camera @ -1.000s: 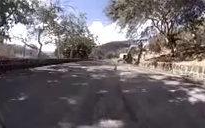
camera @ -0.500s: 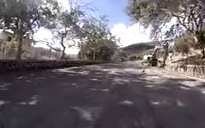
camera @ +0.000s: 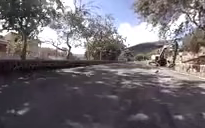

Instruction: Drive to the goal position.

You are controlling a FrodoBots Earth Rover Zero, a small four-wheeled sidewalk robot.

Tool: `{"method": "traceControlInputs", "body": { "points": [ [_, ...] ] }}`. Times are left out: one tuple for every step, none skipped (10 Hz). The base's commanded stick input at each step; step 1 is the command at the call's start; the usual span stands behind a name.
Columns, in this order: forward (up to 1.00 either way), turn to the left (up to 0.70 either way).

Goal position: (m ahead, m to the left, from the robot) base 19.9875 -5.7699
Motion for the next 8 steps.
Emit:
{"method": "traceControlInputs", "body": {
  "points": [
    [0.7, 0.0],
    [0.7, -0.03],
    [0.7, -0.14],
    [0.7, -0.26],
    [0.7, -0.17],
    [0.7, -0.05],
    [0.7, 0.0],
    [0.7, 0.0]
  ]
}}
